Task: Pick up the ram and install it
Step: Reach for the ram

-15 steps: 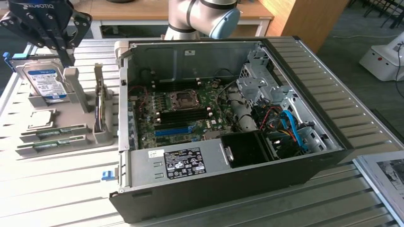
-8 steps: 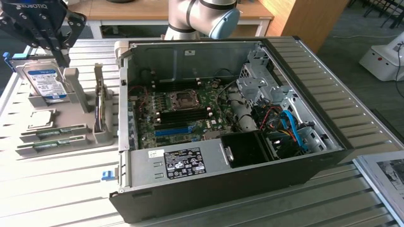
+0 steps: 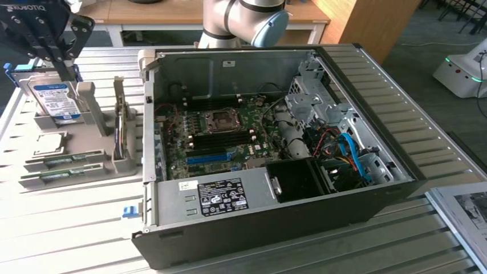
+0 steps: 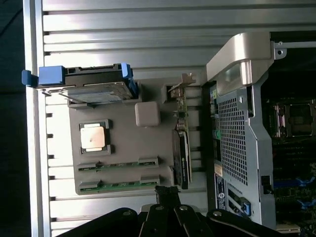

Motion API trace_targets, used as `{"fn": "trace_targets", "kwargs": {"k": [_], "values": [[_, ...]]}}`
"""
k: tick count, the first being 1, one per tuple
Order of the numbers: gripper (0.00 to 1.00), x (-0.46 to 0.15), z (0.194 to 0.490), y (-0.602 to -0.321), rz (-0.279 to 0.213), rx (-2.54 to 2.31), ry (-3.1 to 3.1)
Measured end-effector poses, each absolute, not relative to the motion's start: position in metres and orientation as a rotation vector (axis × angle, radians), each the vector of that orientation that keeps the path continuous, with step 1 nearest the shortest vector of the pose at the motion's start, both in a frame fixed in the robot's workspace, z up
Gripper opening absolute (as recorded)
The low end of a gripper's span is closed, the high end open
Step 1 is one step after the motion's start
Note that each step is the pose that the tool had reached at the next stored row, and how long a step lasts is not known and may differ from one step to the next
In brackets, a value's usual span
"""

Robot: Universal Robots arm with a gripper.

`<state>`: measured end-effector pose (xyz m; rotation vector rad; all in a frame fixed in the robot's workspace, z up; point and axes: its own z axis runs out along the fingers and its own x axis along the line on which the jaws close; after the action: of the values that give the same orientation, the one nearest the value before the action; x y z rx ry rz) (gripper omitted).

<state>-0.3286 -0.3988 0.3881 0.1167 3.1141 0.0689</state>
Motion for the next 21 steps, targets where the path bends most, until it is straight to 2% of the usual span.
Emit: {"fn": "trace_targets", "kwargs": {"k": [21], "values": [[0.1,-0.352,0.387,-0.399,0.069,0.117,3.114]]}}
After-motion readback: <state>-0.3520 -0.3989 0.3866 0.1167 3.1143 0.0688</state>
